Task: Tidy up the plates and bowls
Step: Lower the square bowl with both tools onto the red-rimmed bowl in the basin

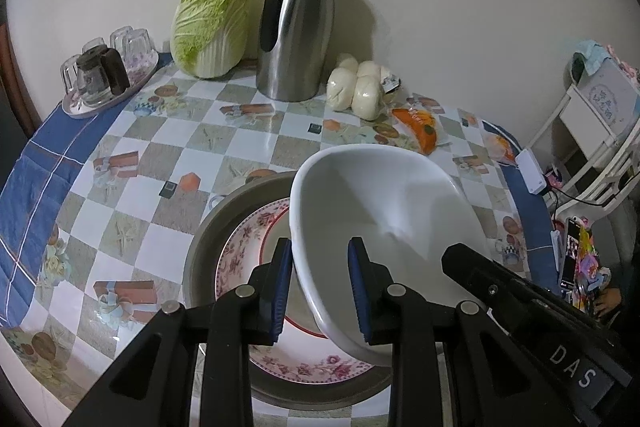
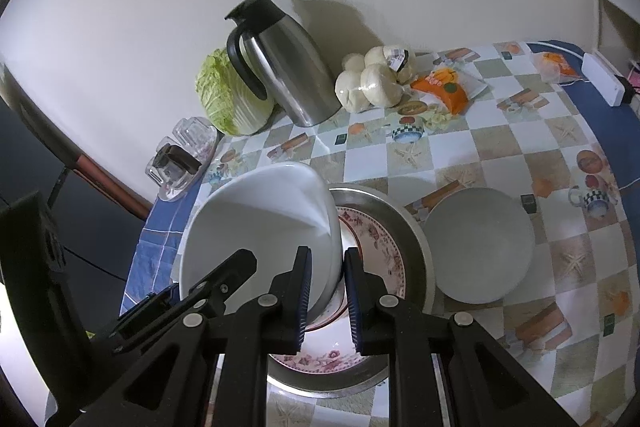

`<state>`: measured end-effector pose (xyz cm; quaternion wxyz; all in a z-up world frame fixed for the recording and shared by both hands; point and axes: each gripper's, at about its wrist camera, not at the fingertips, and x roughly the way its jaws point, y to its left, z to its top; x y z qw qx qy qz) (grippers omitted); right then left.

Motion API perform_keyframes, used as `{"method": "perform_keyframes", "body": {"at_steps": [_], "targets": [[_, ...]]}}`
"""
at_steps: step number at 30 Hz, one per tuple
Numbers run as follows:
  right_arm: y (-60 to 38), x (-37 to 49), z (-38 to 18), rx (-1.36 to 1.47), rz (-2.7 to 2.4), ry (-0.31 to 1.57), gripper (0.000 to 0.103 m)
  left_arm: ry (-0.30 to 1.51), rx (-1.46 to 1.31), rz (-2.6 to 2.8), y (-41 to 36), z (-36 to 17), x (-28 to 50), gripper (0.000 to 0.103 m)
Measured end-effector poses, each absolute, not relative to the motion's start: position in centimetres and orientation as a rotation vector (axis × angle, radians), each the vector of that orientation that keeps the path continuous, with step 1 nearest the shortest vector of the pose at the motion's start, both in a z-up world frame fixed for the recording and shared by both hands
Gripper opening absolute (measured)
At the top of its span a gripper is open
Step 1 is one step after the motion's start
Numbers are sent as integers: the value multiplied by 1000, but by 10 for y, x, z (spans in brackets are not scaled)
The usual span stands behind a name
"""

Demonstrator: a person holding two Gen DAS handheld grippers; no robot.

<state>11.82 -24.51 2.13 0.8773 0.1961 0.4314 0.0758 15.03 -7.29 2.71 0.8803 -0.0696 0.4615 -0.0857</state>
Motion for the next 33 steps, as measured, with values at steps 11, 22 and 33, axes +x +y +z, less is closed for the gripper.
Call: {"method": "perform_keyframes", "body": {"at_steps": [11,22,33], "targets": [[-237,128,8,396,152,928,18,993,-181,-179,-64,15,160,28],[-234,136,-3,401,149,946,18,1002,-192,-177,-59,8,167,28],[-234,140,-12,408,139,952,20,1010,-190,-179,-58,1,172,28]]}}
